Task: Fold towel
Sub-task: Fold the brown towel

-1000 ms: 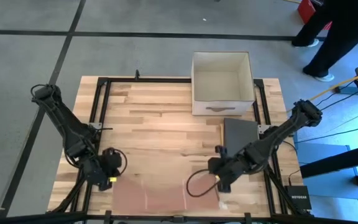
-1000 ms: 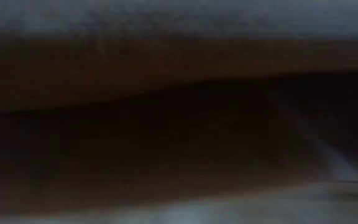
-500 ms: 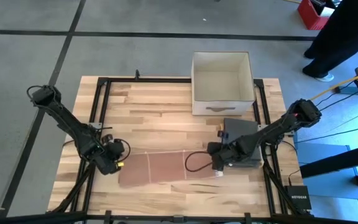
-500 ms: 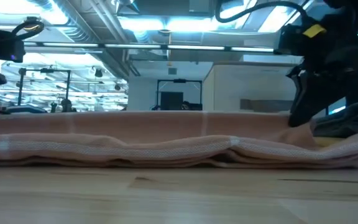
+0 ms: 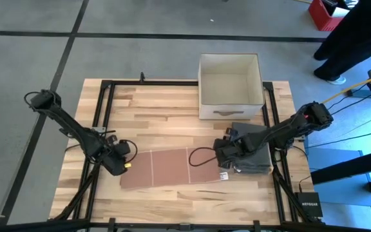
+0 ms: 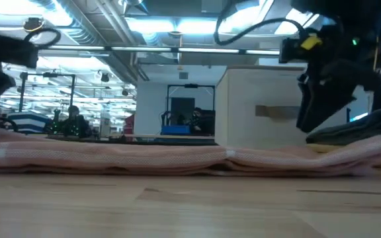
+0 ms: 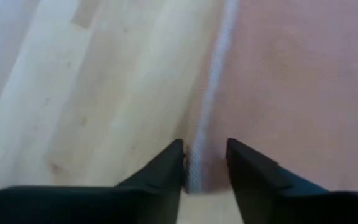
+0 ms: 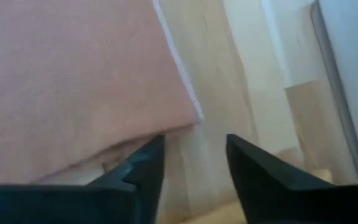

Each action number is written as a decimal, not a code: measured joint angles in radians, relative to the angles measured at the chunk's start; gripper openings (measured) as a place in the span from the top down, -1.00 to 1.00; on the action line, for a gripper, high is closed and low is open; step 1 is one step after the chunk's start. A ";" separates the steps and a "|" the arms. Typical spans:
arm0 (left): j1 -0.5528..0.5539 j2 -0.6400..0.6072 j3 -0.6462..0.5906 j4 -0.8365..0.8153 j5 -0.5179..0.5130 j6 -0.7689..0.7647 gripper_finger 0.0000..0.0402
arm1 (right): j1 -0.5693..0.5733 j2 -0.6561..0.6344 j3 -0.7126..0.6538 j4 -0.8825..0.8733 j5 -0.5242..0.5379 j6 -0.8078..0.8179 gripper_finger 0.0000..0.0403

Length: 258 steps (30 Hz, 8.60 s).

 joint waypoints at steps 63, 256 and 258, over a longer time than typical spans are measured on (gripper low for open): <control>-0.045 0.410 0.036 0.694 -0.099 0.239 0.31 | 0.110 0.183 -0.145 0.658 -0.405 0.885 -0.15; -0.130 0.310 0.201 0.400 0.061 0.046 0.31 | -0.065 0.707 0.591 0.978 -0.294 0.511 0.03; -0.129 0.261 0.214 0.355 0.102 0.004 0.31 | -0.065 0.706 0.592 0.982 -0.318 0.470 -0.05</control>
